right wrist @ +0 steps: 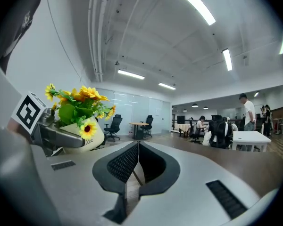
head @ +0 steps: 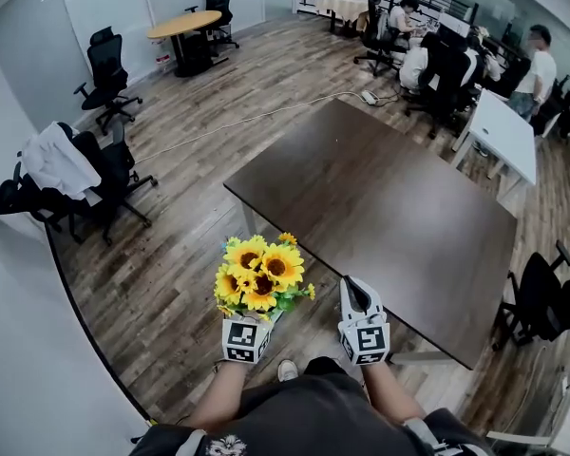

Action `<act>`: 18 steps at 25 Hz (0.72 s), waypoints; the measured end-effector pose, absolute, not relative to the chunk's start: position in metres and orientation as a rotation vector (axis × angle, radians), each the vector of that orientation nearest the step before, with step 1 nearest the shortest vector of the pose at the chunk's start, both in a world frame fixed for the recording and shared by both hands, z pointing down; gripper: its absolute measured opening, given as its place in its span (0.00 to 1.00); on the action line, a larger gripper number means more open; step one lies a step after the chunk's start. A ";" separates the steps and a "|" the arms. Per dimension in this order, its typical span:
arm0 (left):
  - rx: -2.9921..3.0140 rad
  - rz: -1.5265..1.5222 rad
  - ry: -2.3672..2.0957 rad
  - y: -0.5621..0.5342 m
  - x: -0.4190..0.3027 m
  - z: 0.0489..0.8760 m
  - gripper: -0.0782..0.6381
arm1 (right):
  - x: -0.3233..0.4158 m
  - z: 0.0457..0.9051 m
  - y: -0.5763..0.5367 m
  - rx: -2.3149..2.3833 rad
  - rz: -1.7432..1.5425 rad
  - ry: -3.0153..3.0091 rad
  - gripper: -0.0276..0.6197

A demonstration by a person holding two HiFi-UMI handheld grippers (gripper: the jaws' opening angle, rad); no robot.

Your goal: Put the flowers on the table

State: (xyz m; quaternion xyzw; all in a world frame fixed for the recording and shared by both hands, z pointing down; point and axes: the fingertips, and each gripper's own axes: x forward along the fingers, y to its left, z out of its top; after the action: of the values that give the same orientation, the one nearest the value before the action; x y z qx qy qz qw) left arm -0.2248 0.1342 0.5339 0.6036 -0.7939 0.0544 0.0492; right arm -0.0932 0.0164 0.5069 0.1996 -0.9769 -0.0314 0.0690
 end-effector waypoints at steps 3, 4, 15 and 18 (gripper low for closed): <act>1.876 0.147 -2.402 0.126 -0.227 0.531 0.86 | -0.091 0.510 0.007 0.638 -0.123 -2.915 0.08; 1.885 0.134 -2.399 0.122 -0.229 0.529 0.86 | -0.092 0.511 0.003 0.645 -0.130 -2.906 0.08; 1.974 0.132 -2.372 0.065 -0.230 0.517 0.86 | -0.117 0.508 -0.019 0.595 -0.135 -2.930 0.08; 1.982 0.130 -2.386 0.052 -0.233 0.514 0.86 | -0.126 0.516 -0.025 0.574 -0.122 -2.934 0.08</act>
State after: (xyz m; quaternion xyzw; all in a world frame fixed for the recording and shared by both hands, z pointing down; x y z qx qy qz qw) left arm -0.2334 0.0525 0.5140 0.6385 -0.7683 0.0419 0.0186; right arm -0.1260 -0.0253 0.5160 0.1914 -0.9778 -0.0408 0.0749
